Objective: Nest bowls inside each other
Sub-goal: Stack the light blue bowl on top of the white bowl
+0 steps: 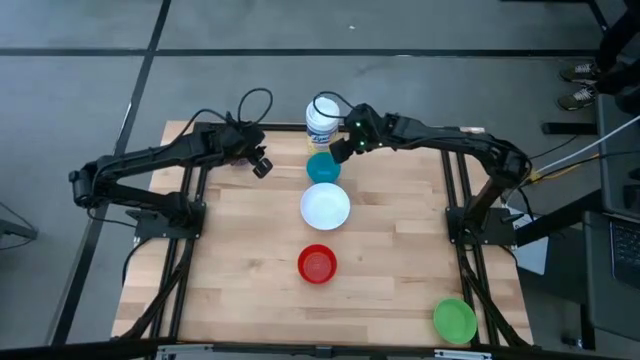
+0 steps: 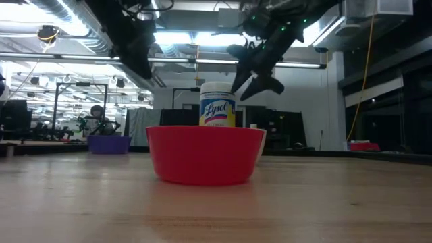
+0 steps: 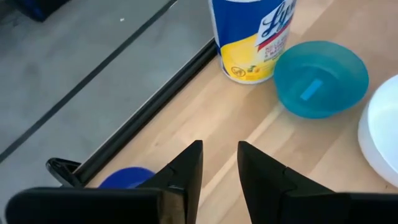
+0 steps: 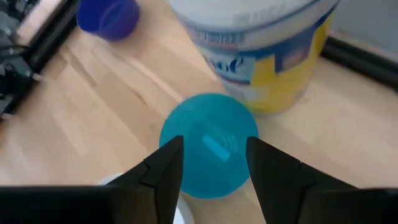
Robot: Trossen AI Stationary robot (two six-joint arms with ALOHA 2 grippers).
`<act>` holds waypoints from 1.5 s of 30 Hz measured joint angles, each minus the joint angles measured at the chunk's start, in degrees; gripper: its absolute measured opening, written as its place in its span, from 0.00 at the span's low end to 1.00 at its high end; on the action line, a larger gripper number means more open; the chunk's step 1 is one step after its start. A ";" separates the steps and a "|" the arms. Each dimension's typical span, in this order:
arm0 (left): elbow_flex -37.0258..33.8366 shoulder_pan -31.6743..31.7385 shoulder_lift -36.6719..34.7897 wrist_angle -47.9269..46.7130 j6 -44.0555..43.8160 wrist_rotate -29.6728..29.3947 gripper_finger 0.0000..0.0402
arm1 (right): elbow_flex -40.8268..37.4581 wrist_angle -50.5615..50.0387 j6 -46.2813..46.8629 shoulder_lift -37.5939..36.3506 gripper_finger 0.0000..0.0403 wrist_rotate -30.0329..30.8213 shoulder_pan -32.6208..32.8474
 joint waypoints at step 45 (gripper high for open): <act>0.00 1.25 -0.04 0.01 -0.10 4.94 0.24 | -0.04 -2.55 4.45 12.18 0.47 -4.09 0.48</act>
